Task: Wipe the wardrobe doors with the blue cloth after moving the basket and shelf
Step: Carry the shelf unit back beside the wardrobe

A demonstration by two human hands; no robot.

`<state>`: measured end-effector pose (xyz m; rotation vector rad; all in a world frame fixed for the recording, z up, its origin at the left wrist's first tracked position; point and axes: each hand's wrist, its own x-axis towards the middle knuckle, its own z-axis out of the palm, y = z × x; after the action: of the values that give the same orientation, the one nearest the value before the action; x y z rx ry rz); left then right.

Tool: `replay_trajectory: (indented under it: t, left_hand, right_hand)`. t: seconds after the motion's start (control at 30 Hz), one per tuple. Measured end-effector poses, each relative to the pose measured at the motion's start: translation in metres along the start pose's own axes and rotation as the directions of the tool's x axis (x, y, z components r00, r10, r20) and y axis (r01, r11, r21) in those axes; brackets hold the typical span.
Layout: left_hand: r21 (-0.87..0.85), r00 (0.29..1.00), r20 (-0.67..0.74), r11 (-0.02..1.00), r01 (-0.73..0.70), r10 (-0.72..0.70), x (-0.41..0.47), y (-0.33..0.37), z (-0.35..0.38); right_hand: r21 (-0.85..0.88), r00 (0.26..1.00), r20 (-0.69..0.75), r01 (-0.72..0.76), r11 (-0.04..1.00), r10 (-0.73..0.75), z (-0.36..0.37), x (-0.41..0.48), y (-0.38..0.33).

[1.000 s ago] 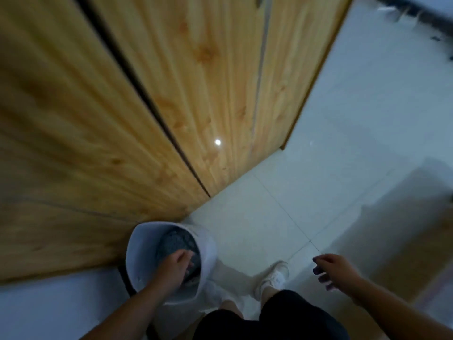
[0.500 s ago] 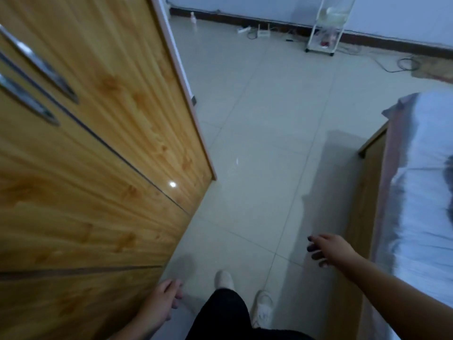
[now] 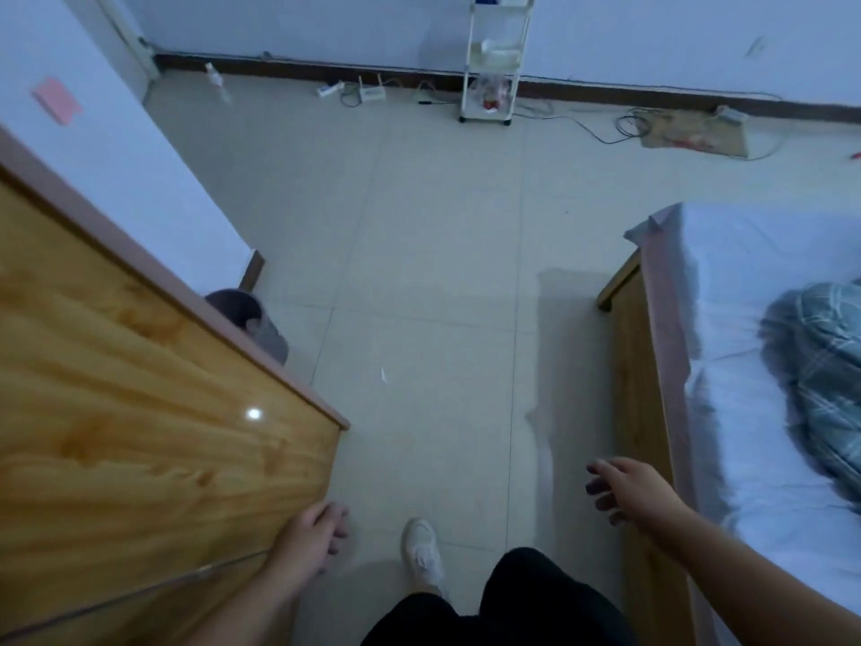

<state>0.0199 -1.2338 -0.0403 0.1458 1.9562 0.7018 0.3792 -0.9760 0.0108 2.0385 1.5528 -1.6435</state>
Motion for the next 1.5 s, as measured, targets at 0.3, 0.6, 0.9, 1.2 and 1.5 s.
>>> replay_trajectory:
  t: [0.3, 0.6, 0.9, 1.2, 1.5]
  left_hand:
    - [0.156, 0.980, 0.077, 0.969, -0.191, 0.181, 0.109, 0.242, 0.010]
    - [0.204, 0.992, 0.078, 0.972, -0.114, 0.100, 0.170, 0.346, 0.029]
    - [0.154, 0.999, -0.002, 0.987, 0.039, -0.039, 0.298, 0.415, 0.012]
    - [0.184, 0.993, 0.096, 0.979, -0.084, 0.068, 0.419, 0.629, -0.010]
    - [0.226, 0.962, 0.112, 0.936, -0.269, 0.249, 0.517, 0.875, 0.024]
  right_hand:
    - [0.030, 0.948, 0.036, -0.317, 0.948, 0.315, -0.023, 0.080, 0.006]
    - [-0.003, 0.996, 0.056, -0.070, 0.998, 0.070, -0.096, 0.200, -0.183]
    - [0.036, 0.986, -0.050, 0.163, 0.986, -0.161, -0.153, 0.304, -0.416]
    - [-0.024, 0.996, -0.069, 0.055, 0.998, -0.056, -0.169, 0.385, -0.508]
    - [0.135, 0.971, -0.087, -0.210, 0.968, 0.223, -0.218, 0.482, -0.535]
